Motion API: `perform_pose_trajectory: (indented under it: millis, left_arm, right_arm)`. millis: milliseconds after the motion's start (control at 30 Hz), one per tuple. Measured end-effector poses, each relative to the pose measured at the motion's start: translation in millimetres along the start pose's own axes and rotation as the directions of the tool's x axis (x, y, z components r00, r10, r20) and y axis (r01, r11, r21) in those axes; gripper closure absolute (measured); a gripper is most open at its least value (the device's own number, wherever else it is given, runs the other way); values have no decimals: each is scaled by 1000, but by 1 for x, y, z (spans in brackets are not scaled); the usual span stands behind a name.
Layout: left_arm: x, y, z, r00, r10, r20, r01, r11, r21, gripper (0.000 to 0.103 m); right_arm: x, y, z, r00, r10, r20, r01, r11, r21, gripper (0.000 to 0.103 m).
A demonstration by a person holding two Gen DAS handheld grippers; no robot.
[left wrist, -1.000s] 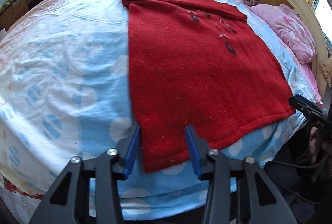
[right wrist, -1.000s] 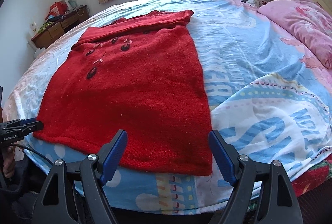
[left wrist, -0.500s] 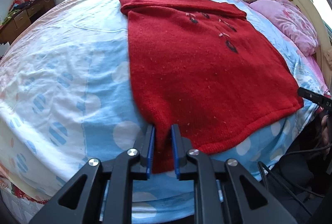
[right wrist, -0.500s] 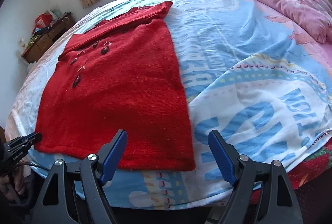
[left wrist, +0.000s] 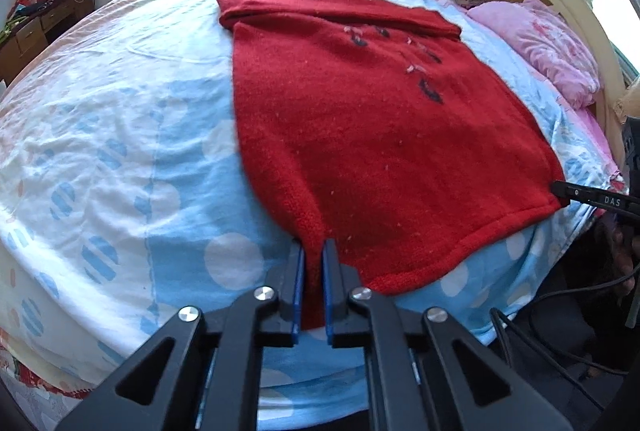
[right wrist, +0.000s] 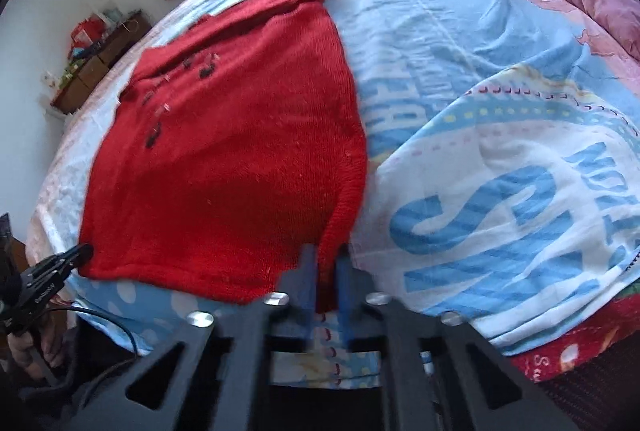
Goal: Fold small clothes
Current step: 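Lift the held hem with both tools and fold it over toward the collar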
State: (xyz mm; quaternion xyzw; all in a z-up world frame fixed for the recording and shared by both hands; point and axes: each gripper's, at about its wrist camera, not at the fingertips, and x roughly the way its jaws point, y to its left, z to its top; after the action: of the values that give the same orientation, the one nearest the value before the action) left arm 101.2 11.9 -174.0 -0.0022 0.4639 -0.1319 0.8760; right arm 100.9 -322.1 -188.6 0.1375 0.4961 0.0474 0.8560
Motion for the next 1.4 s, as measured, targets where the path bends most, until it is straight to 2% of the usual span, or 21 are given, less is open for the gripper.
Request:
perform_pose_trajectory:
  millis: [133, 200, 333, 533, 633, 733, 900, 1133, 1300, 1400]
  left_arm:
    - [-23, 8, 10, 995, -52, 81, 54, 998, -25, 95]
    - [-38, 12, 16, 987, -92, 132, 97, 995, -36, 95]
    - [-53, 12, 23, 975, -122, 186, 130, 991, -33, 95]
    - [-52, 15, 27, 973, -136, 186, 145, 989, -35, 95]
    - [-56, 13, 35, 969, -144, 202, 152, 988, -24, 95]
    - [-60, 16, 44, 963, -144, 230, 153, 988, -24, 95]
    - [-68, 31, 68, 949, -169, 267, 195, 978, -76, 95]
    - [-74, 42, 104, 929, -164, 331, 208, 972, -104, 95]
    - [-71, 53, 133, 923, -141, 357, 195, 974, -119, 95]
    - [-62, 63, 152, 926, -121, 358, 179, 975, -134, 95]
  right_arm:
    - [-30, -6, 6, 993, 48, 111, -51, 998, 27, 98]
    - [-51, -7, 9, 977, 88, 196, -95, 995, 27, 98]
    - [-73, -2, 10, 950, 116, 290, -123, 992, 6, 98]
    - [-79, -1, 9, 937, 138, 320, -152, 988, 18, 98]
    - [-90, 8, 18, 922, 141, 361, -147, 989, -11, 98]
    - [-100, 11, 34, 907, 145, 395, -149, 989, -21, 99]
    - [-113, 18, 60, 885, 145, 442, -146, 989, -33, 99]
    - [-123, 37, 102, 855, 154, 496, -140, 988, -65, 99]
    - [-122, 52, 141, 842, 153, 518, -126, 988, -87, 99]
    - [-118, 58, 167, 836, 147, 529, -116, 989, -92, 99]
